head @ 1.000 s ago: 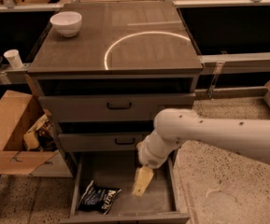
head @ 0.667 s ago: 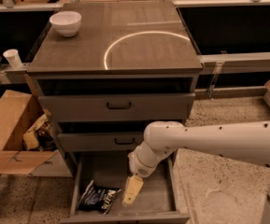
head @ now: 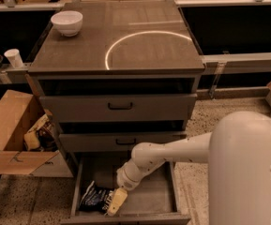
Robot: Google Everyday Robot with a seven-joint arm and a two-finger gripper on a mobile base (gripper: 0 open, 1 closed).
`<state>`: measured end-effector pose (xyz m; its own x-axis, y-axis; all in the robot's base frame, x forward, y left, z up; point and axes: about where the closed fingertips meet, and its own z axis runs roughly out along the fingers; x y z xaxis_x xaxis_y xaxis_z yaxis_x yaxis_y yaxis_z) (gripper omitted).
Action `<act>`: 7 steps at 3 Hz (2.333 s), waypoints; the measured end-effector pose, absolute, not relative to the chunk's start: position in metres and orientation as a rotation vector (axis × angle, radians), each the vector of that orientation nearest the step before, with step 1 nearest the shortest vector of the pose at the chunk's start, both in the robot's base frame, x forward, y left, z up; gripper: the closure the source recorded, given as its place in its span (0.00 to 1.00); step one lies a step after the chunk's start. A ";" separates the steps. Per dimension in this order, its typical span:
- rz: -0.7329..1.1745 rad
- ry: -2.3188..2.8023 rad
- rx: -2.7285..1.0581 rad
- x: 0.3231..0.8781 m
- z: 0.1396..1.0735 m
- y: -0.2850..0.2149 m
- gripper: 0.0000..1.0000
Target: Pick blue chip bag from bottom drawer and place on counter
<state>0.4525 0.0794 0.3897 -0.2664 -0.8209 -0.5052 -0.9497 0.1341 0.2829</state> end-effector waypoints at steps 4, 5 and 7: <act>0.792 2.040 -1.774 0.504 0.273 0.089 0.00; 0.793 2.022 -1.786 0.525 0.239 0.108 0.00; 0.840 2.069 -1.762 0.551 0.169 0.140 0.00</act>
Offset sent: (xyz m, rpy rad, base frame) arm -0.0148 0.0042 -0.0282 0.0077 0.0547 -0.0060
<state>0.5512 0.1402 0.1691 -0.2056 -0.7950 -0.5707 -0.9678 0.0788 0.2390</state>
